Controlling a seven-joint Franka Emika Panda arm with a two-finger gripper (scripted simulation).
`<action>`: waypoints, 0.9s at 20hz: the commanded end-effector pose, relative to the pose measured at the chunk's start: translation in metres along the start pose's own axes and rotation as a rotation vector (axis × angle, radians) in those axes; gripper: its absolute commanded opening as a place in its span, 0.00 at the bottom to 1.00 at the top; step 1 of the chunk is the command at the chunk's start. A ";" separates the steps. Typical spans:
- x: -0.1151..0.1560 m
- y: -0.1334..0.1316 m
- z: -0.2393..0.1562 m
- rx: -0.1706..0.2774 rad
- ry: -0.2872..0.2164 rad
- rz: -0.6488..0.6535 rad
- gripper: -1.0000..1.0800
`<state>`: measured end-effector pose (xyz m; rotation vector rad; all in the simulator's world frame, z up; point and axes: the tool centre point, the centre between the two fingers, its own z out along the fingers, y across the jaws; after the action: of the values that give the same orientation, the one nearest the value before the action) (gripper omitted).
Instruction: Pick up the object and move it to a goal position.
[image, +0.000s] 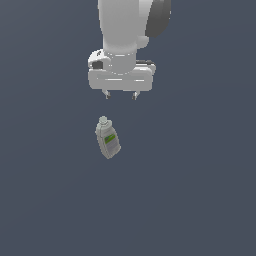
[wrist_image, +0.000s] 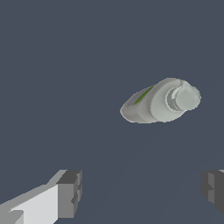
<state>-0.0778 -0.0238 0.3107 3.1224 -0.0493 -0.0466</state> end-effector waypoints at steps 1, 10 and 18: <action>0.000 0.000 0.000 0.000 0.000 0.000 0.96; -0.002 -0.005 -0.006 -0.020 0.012 -0.060 0.96; 0.001 -0.003 -0.005 -0.018 0.012 -0.029 0.96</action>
<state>-0.0775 -0.0202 0.3161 3.1050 0.0136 -0.0288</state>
